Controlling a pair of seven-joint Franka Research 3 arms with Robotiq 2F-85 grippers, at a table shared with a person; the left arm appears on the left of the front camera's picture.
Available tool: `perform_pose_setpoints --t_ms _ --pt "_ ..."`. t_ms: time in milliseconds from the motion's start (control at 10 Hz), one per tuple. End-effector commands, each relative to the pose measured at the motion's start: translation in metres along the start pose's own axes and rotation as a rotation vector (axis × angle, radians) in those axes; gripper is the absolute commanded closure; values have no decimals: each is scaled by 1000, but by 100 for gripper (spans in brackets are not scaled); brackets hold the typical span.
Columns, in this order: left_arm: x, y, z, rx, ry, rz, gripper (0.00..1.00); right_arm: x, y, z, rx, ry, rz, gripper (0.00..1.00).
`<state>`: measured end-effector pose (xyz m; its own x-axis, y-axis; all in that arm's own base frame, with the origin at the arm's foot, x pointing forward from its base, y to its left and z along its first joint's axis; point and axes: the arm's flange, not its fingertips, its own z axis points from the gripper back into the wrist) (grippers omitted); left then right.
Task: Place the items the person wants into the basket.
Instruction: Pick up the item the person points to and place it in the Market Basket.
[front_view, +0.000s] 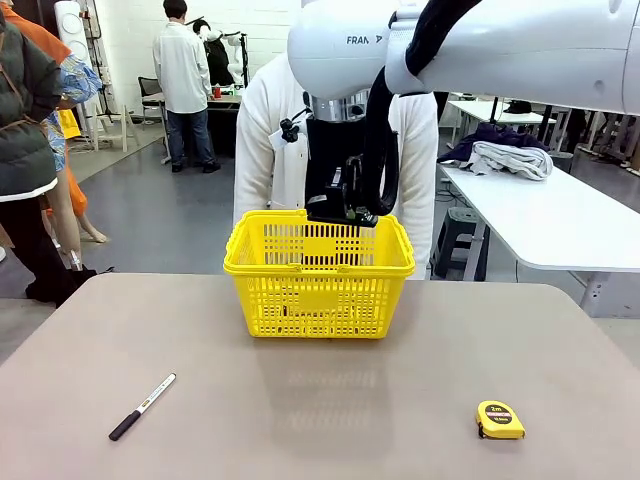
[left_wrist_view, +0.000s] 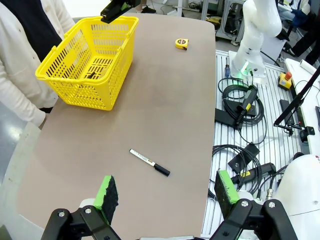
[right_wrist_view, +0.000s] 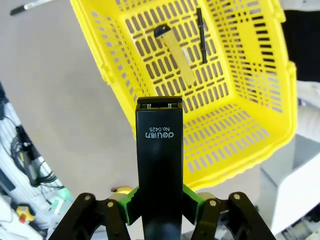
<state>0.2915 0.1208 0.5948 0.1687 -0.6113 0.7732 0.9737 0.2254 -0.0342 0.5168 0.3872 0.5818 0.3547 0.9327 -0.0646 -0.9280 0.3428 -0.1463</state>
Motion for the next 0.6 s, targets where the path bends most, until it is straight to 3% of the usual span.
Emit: perform_pose_setpoints --t_ms 0,500 --pt "0 1 2 -2 -24 -18 0 -1 5 4 -2 7 -27 82" --pt "0 1 2 -2 -24 -18 0 0 1 1 -1 1 -7 82"
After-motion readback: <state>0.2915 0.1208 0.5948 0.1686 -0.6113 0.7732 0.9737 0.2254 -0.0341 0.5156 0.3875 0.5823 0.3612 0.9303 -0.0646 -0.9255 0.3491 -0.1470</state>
